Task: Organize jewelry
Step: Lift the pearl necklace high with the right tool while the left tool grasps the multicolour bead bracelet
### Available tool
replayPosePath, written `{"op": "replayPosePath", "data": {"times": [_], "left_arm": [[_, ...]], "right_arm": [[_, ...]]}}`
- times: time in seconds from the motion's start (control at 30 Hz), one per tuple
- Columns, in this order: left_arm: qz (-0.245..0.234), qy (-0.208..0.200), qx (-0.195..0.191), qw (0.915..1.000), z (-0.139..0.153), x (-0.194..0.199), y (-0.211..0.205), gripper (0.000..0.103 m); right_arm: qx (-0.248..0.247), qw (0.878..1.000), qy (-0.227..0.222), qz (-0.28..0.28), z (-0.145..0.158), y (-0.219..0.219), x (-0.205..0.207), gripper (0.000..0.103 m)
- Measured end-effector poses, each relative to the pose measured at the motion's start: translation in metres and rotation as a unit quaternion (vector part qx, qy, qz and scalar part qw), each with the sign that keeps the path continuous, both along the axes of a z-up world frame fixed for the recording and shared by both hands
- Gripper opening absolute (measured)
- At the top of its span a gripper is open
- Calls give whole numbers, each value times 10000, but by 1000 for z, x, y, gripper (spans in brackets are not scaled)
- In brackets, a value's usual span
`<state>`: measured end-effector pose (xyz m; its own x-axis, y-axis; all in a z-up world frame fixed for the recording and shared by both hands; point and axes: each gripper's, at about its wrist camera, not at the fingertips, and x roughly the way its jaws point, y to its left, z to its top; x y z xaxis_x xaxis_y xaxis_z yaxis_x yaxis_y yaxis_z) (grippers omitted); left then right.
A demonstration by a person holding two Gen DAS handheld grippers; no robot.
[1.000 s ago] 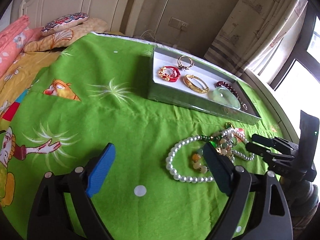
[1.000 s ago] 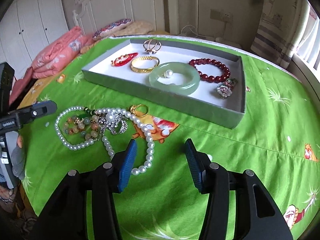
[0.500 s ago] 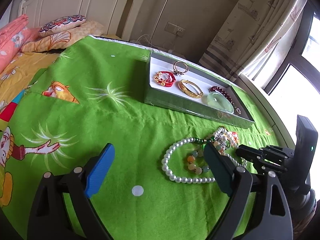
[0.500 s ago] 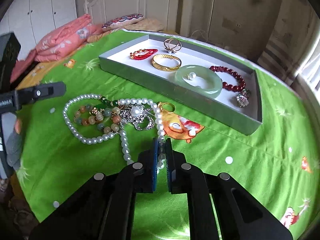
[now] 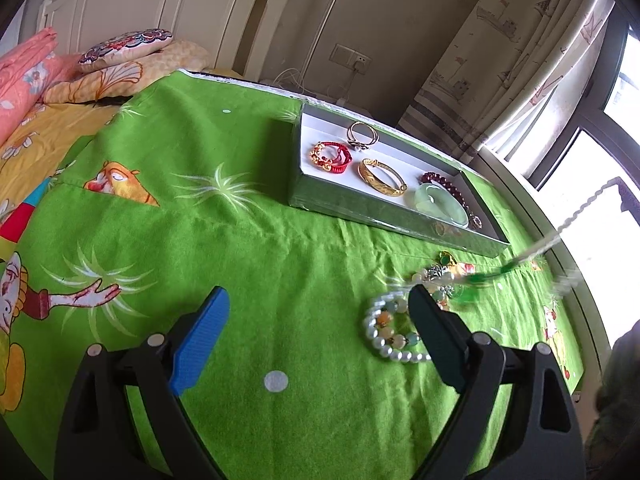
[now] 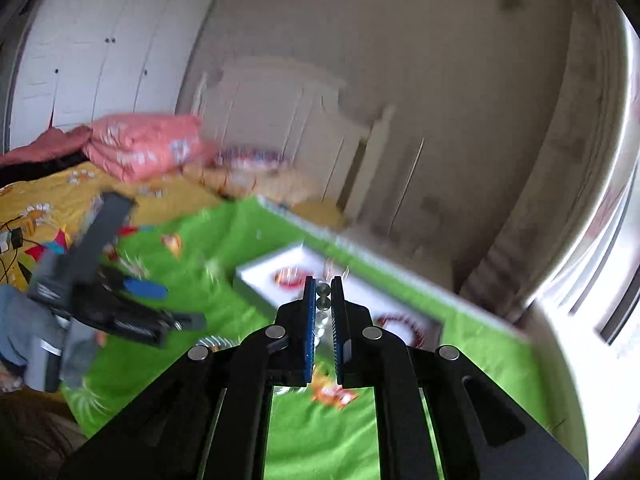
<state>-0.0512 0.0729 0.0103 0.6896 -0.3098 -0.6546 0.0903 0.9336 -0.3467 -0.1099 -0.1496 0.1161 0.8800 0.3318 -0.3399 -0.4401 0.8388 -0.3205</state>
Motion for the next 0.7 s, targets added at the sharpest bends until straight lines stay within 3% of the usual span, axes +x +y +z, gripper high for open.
{"op": "replayPosePath", "data": {"times": [0.2, 0.33, 0.57, 0.7], "left_arm": [[11, -65, -22, 10000, 1, -2, 1, 90], [-233, -42, 271, 9994, 4, -2, -14, 90], [-1148, -65, 1373, 9838, 3, -5, -82, 89], [-1513, 19, 1912, 9698, -3, 4, -112, 69]], "right_arm": [[397, 9969, -628, -247, 43, -46, -38, 8], [585, 9944, -730, -498, 59, -84, -51, 8], [804, 9932, -38, -839, 21, -123, -31, 8], [880, 9926, 96, -833, 9, -128, -26, 8]]}}
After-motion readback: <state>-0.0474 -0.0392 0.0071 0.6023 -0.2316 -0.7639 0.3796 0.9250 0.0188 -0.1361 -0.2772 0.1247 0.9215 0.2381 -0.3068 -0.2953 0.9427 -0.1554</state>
